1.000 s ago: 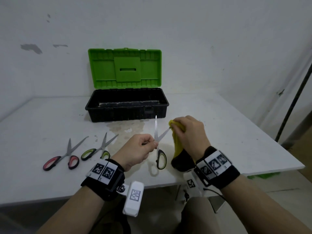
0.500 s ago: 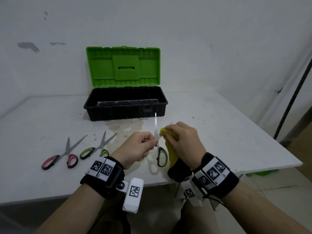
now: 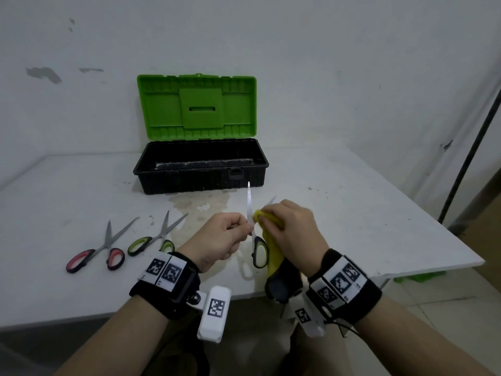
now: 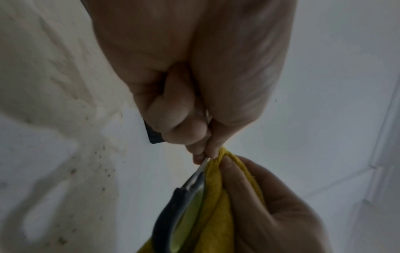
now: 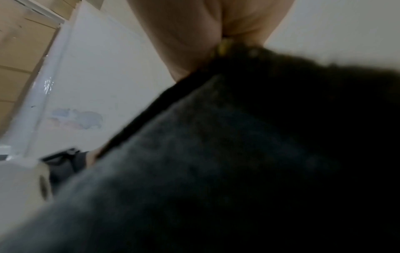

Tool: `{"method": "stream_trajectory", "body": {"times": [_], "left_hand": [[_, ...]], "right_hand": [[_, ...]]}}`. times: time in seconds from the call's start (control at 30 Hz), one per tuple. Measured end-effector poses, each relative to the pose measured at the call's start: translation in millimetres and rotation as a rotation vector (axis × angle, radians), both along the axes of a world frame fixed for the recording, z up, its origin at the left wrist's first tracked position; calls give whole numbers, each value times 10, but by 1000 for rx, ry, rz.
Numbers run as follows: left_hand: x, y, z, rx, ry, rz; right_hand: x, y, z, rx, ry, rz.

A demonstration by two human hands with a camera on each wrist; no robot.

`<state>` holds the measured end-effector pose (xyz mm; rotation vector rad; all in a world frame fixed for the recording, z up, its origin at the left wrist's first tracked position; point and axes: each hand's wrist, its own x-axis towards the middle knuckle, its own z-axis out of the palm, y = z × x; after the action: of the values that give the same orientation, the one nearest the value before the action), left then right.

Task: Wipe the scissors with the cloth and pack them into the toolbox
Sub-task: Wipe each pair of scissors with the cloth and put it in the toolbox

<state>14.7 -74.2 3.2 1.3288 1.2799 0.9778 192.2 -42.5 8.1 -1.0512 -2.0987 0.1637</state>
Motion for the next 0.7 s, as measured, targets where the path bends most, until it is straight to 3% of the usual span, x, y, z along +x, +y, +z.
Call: {"method": "stream_trajectory", "body": {"times": [0.13,0.3,0.7], "left_hand": [[-3,-9,-11,-41,29,15],[-16,26,-35,-110,50,61],[-46,95,-55,-11,-112,175]], "right_hand": [[105,197,78,-23,21,-99],[116,170,92,7,28,-87],[75,47,38,-31,-34,-56]]}}
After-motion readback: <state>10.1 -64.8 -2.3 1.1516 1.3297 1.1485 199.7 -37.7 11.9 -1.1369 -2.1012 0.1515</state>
